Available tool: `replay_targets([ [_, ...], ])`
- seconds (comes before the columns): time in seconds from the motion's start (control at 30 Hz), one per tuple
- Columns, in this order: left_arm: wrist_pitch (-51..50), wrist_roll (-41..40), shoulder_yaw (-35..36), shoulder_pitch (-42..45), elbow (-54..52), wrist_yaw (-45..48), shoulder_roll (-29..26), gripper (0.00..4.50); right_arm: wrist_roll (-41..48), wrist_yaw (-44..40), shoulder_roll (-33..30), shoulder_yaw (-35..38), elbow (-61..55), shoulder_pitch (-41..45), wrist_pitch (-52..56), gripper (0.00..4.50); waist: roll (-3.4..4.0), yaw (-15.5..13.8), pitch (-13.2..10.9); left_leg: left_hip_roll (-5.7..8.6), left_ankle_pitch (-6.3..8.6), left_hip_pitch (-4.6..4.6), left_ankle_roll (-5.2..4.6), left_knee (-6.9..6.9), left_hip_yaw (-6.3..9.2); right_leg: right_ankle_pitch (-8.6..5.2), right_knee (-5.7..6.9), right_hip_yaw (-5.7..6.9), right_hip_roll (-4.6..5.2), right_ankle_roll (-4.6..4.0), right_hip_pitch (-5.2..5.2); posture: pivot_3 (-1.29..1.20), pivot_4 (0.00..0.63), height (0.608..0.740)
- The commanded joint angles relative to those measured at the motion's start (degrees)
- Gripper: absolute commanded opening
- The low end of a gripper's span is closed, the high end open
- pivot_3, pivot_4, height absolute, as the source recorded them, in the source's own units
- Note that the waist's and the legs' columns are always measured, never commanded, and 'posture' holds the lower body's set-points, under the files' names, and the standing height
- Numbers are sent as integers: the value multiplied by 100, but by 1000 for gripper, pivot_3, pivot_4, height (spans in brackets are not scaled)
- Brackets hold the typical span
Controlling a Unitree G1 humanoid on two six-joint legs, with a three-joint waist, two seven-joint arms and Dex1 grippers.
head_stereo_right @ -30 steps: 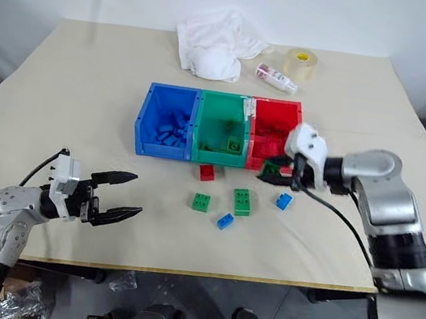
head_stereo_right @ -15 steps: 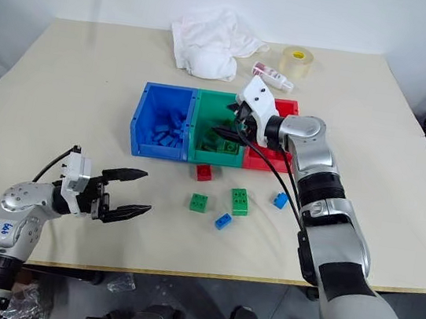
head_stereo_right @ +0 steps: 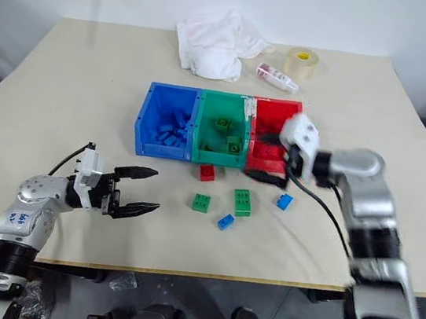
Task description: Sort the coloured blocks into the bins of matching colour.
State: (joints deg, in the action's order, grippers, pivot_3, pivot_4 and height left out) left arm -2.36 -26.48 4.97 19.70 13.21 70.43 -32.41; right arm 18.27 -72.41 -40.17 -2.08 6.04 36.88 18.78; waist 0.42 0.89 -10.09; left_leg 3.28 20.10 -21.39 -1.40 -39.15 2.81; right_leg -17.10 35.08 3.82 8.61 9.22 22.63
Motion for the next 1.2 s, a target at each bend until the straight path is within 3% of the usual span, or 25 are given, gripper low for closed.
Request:
replay_targets([
  [0.03, 124, 0, 73, 78, 56, 142, -82, 4500, 498, -92, -810, 906, -1307, -1116, 562, 4483, 0, -42, 0, -3, 0, 2, 0, -1, -3, 0, 1, 0, -3, 0, -1, 0, 150, 740],
  [0.2, 148, 15, 133, 91, 180, 231, -187, 4500, 594, 55, -1526, 2005, -1924, -2967, 930, 4483, -1, -121, -1, -6, 0, 7, -1, 0, -16, 0, -11, -6, -3, 0, -10, 0, 150, 740],
  [0.3, 142, 9, 170, 70, 192, 246, -230, 4500, 633, 214, -1599, 2195, -2028, -3353, 1013, 4483, -2, -96, -1, -7, 0, 12, -1, -1, -30, 0, -14, -14, -3, 1, -13, 0, 150, 740],
  [0.5, 108, -13, 192, 22, 86, 208, -253, 4500, 425, 606, -1341, 1477, -1630, -2680, 987, 4483, -2, -84, -1, -13, 0, 19, -1, -1, -33, 0, -13, -18, -4, 1, -12, 0, 150, 740],
  [0.67, 41, -61, 213, -146, -221, 69, -217, 4500, -50, 910, -793, 522, -715, -1711, 796, 4483, -3, -84, -1, -12, 0, 15, -1, -1, -24, 0, -14, -15, -4, 1, -11, 0, 150, 740],
  [0.83, -38, -110, 305, -397, -531, -104, -229, 4500, -428, 1034, -445, 25, 169, -1105, 551, 4483, -1, -92, -2, -8, 0, 11, -1, 0, -13, 0, -12, -12, -3, 1, -8, 0, 150, 740],
  [0.93, -84, -142, 403, -583, -699, -197, -273, 4500, -462, 974, -369, -50, 358, -997, 445, 3870, -1, -87, -2, -6, 0, 10, -1, 0, -13, 0, -10, -12, -2, 1, -8, 0, 150, 740],
  [1.17, -163, -173, 531, -863, -984, -329, -294, 4500, -372, 969, -307, 67, 273, -965, 405, 1553, -1, -82, -1, -9, 0, 11, -1, 0, -15, 0, -12, -11, -4, 1, -8, 0, 150, 740],
  [1.2, -171, -174, 539, -877, -1005, -340, -291, 4500, -339, 964, -305, 92, 203, -955, 407, 1447, -1, -87, -1, -9, 0, 11, -1, 0, -14, 0, -11, -11, -4, 1, -8, 0, 150, 740],
])
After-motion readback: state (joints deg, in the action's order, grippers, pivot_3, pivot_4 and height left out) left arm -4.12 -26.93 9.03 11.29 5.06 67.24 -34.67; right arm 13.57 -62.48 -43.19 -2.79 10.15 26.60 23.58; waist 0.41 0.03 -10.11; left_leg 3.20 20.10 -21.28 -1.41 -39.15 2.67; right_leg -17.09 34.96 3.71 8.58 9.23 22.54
